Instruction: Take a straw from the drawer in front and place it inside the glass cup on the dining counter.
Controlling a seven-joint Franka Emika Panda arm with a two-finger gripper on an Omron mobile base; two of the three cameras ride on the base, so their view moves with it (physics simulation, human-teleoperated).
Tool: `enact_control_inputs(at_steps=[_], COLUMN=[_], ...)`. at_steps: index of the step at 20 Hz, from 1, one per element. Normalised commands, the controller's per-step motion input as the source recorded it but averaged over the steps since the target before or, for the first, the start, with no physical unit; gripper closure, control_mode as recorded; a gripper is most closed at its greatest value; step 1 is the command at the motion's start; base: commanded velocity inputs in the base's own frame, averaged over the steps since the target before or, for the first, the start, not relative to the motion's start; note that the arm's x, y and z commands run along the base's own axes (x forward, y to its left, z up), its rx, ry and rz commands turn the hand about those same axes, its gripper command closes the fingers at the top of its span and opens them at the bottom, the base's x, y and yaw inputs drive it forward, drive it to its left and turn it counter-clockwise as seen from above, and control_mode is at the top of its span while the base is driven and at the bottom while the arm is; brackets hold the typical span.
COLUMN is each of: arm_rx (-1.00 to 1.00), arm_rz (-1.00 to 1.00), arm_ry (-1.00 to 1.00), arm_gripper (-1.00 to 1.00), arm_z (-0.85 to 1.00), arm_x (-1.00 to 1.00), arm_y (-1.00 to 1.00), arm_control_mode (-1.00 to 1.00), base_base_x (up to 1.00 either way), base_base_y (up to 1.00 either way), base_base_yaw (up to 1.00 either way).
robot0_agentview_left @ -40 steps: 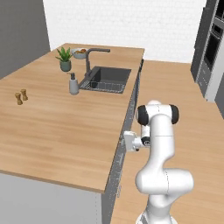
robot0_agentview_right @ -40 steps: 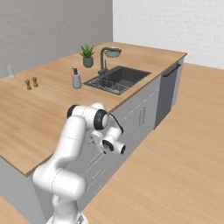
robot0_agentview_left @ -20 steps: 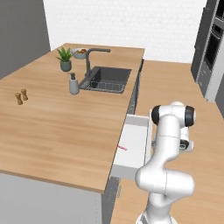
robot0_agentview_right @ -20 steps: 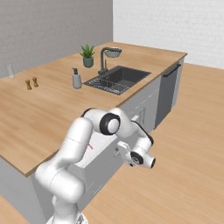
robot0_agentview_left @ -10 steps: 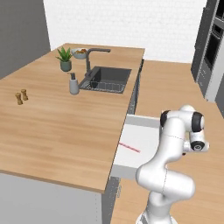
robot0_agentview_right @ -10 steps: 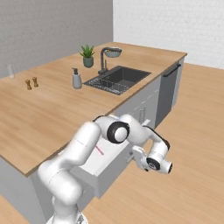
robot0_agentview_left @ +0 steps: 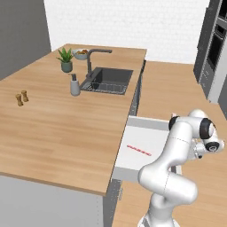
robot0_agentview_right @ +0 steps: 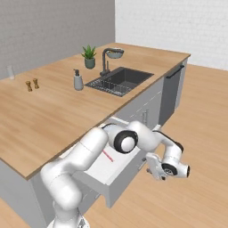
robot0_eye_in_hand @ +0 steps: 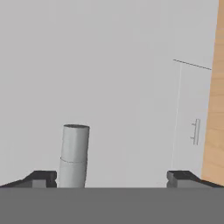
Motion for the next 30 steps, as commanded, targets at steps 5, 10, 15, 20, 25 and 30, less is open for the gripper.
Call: enact_control_inputs(at_steps=[5,10,15,20,25,30], arm_rx=[-0.04,-0.07,-0.2,-0.31,-0.36,-0.33], arm_rz=[0.0,-0.01,-0.04,-0.06,-0.04,-0.06], arm_ry=[-0.04,-0.06,-0.05,0.0,0.07,0.24], arm_gripper=[-1.0,-1.0,-1.0,-1.0,-1.0,-1.0], arm_z=[1.0,1.0,1.0,0.99,0.38,-0.1], arm_x=[-0.5,-0.42,-0.26,-0.06,0.1,0.49], arm_y=[-0.12,0.25,0.73,0.97,0.99,0.68], arm_control_mode=[-1.0,-1.0,-1.0,-1.0,-1.0,-1.0], base_base_x=[0.0,0.0,0.0,0.0,0.0,0.0], base_base_y=[0.0,0.0,0.0,0.0,0.0,0.0], base_base_yaw=[0.0,0.0,0.0,0.0,0.0,0.0])
